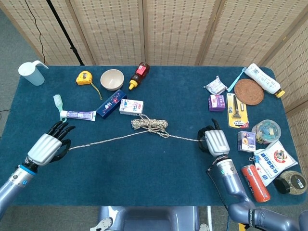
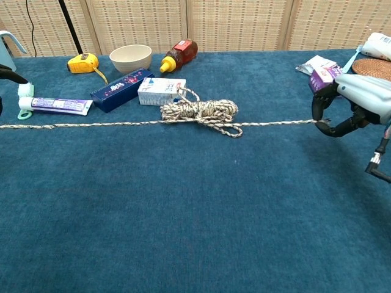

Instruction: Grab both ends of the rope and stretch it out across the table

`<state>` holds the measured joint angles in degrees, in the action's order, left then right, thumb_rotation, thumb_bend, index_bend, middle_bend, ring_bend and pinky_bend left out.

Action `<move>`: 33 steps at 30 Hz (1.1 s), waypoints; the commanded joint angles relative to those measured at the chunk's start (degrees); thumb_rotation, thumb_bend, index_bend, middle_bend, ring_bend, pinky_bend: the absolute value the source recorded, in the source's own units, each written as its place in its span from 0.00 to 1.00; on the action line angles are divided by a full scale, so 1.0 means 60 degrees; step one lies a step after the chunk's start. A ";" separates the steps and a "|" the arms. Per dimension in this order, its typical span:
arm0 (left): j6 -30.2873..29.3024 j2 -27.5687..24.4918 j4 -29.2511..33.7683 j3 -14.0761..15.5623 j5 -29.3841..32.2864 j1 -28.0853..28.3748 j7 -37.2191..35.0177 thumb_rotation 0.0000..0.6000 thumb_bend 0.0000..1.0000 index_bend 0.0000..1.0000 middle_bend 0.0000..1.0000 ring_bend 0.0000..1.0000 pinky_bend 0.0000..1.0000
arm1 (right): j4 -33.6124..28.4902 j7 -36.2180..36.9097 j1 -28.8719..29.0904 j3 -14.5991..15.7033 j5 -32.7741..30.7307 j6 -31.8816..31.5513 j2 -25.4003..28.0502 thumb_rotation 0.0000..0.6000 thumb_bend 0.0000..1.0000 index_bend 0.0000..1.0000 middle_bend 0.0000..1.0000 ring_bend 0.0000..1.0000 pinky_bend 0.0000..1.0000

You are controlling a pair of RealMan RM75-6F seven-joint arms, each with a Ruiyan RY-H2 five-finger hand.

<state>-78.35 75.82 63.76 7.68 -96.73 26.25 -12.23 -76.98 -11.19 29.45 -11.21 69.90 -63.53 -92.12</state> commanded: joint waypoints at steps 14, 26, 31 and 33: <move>-0.0083 -0.0412 -0.0904 -0.0500 0.1365 -0.1140 -0.0663 1.00 0.39 0.65 0.14 0.00 0.00 | -0.0285 -0.0060 -0.0507 -0.0359 -0.0407 -0.0643 0.1179 1.00 0.67 0.76 0.47 0.33 0.00; 0.0573 -0.0462 -0.2021 -0.0967 0.2323 -0.1666 -0.1221 1.00 0.39 0.65 0.14 0.00 0.00 | -0.0061 0.0240 -0.0982 -0.0476 -0.0805 -0.0894 0.1847 1.00 0.67 0.76 0.47 0.33 0.00; 0.0647 -0.0474 -0.2183 -0.1094 0.2406 -0.1801 -0.1331 1.00 0.39 0.65 0.14 0.00 0.00 | -0.0090 0.0348 -0.1149 -0.0490 -0.0861 -0.0995 0.2070 1.00 0.67 0.76 0.47 0.33 0.00; 0.0593 -0.0485 -0.2153 -0.1122 0.2361 -0.1824 -0.1325 1.00 0.39 0.65 0.14 0.00 0.00 | -0.0128 0.0383 -0.1190 -0.0478 -0.0835 -0.1027 0.2123 1.00 0.67 0.75 0.47 0.33 0.00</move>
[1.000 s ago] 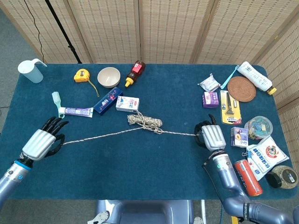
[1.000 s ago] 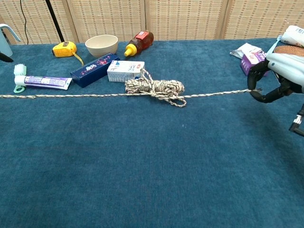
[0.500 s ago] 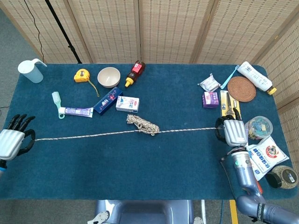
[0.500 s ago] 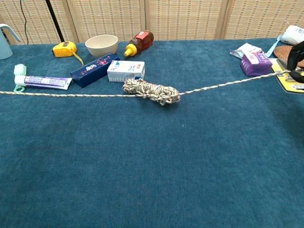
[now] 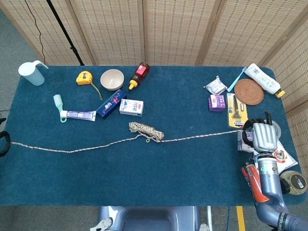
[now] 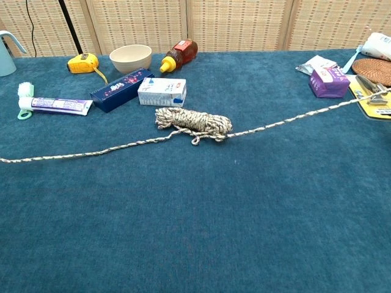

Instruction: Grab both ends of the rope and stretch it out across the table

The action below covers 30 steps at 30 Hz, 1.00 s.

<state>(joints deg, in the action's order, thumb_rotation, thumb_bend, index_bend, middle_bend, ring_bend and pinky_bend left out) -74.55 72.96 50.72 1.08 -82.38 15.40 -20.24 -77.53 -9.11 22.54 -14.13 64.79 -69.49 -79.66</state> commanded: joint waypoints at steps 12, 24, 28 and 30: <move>-0.0732 -0.0207 0.1049 -0.0270 -0.0655 0.0225 0.0264 1.00 0.39 0.64 0.14 0.00 0.00 | -0.0480 0.0297 -0.0064 0.0146 0.0403 -0.0011 0.0203 1.00 0.67 0.73 0.45 0.31 0.00; -0.0642 -0.0309 0.3058 -0.0396 -0.1855 0.1311 0.1035 1.00 0.39 0.62 0.14 0.00 0.00 | -0.1861 0.0635 0.0212 0.0395 0.1403 0.0174 0.0394 1.00 0.67 0.71 0.43 0.28 0.00; -0.0244 -0.0466 0.3977 -0.0365 -0.2089 0.1659 0.1662 1.00 0.37 0.34 0.08 0.00 0.00 | -0.2284 0.0482 0.0409 0.0551 0.1731 0.0388 0.0414 1.00 0.67 0.56 0.31 0.20 0.00; 0.0024 -0.0679 0.4527 -0.0327 -0.2059 0.1751 0.1945 1.00 0.35 0.18 0.03 0.00 0.00 | -0.2424 0.0388 0.0485 0.0621 0.1806 0.0517 0.0461 1.00 0.67 0.44 0.21 0.12 0.00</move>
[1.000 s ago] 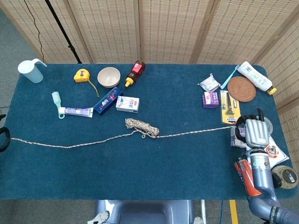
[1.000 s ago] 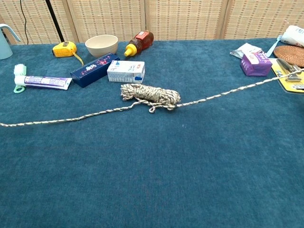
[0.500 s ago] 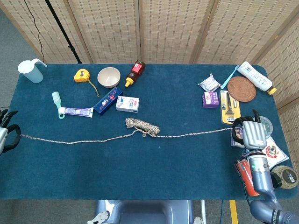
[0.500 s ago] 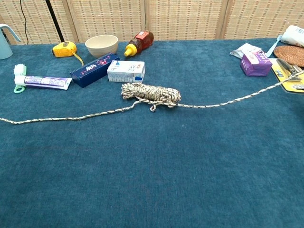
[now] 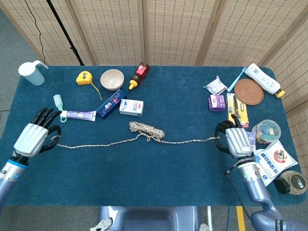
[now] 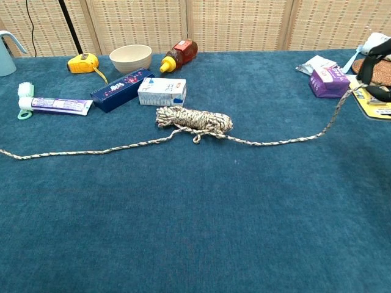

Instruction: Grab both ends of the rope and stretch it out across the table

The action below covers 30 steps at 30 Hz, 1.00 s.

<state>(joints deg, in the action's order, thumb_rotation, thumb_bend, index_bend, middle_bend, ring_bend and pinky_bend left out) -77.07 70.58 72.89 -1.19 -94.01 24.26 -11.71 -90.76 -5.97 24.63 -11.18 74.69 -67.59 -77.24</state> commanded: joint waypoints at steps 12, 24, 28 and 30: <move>0.0712 -0.1440 0.3009 0.0289 0.0701 -0.0265 0.1552 1.00 0.15 0.00 0.00 0.00 0.00 | -0.0721 -0.0353 -0.0191 0.0272 -0.0033 -0.0168 0.0544 1.00 0.28 0.01 0.00 0.00 0.00; 0.0010 -0.2209 0.3580 0.0628 0.1516 -0.1518 0.1352 1.00 0.15 0.04 0.00 0.00 0.00 | -0.1012 -0.0169 -0.1127 0.0407 -0.0235 -0.1189 0.1499 1.00 0.20 0.07 0.00 0.00 0.00; -0.0525 -0.2208 0.3462 0.0681 0.1488 -0.1971 0.1238 1.00 0.15 0.10 0.00 0.00 0.00 | -0.0981 -0.0102 -0.1430 0.0509 -0.0242 -0.1478 0.1622 1.00 0.20 0.18 0.05 0.00 0.00; -0.0806 -0.2230 0.3448 0.0699 0.1467 -0.2205 0.1133 1.00 0.15 0.12 0.00 0.00 0.00 | -0.0997 -0.0071 -0.1603 0.0573 -0.0257 -0.1631 0.1669 1.00 0.20 0.22 0.08 0.00 0.00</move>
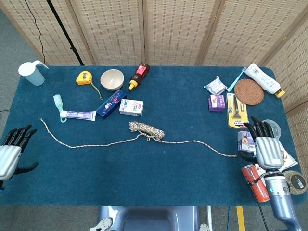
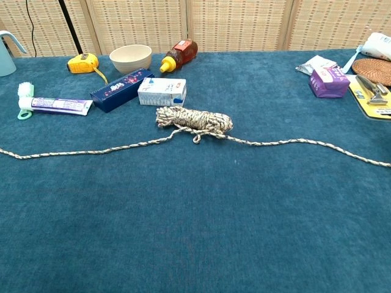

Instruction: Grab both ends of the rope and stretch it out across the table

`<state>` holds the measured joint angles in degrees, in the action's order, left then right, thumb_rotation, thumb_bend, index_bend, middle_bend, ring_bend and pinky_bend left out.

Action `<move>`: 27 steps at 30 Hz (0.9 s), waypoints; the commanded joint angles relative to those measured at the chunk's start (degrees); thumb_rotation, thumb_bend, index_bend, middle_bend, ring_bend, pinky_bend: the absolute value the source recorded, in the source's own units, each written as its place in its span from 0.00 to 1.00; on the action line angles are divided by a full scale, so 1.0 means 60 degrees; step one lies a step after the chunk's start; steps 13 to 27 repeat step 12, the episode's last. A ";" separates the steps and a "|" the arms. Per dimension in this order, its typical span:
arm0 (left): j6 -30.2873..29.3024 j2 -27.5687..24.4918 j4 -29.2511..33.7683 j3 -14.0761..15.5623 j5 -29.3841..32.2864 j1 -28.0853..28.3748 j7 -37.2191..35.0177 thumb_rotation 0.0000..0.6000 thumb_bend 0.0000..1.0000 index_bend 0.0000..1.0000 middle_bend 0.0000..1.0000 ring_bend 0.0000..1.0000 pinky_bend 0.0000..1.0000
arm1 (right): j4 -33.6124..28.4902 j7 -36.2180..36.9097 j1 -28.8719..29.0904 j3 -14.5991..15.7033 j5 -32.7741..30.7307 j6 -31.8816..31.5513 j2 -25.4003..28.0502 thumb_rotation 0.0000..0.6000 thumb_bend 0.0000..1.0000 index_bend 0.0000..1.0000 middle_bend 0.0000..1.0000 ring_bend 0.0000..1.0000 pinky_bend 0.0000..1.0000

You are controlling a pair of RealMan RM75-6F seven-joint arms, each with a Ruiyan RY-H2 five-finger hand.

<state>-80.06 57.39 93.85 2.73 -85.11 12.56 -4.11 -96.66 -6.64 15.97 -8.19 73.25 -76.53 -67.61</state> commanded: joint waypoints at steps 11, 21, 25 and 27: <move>-0.1594 0.0086 -0.0101 0.0214 -0.0407 -0.1321 -0.0376 1.00 0.15 0.17 0.01 0.00 0.00 | -0.0185 0.0107 -0.1088 0.0413 -0.0022 -0.0983 0.0243 1.00 0.20 0.28 0.11 0.01 0.00; -0.1635 0.0091 -0.0087 0.0206 -0.0418 -0.1364 -0.0413 1.00 0.15 0.17 0.01 0.00 0.00 | -0.0180 0.0134 -0.1154 0.0424 -0.0009 -0.1050 0.0251 1.00 0.20 0.29 0.11 0.01 0.00; -0.1635 0.0091 -0.0087 0.0206 -0.0418 -0.1364 -0.0413 1.00 0.15 0.17 0.01 0.00 0.00 | -0.0180 0.0134 -0.1154 0.0424 -0.0009 -0.1050 0.0251 1.00 0.20 0.29 0.11 0.01 0.00; -0.1635 0.0091 -0.0087 0.0206 -0.0418 -0.1364 -0.0413 1.00 0.15 0.17 0.01 0.00 0.00 | -0.0180 0.0134 -0.1154 0.0424 -0.0009 -0.1050 0.0251 1.00 0.20 0.29 0.11 0.01 0.00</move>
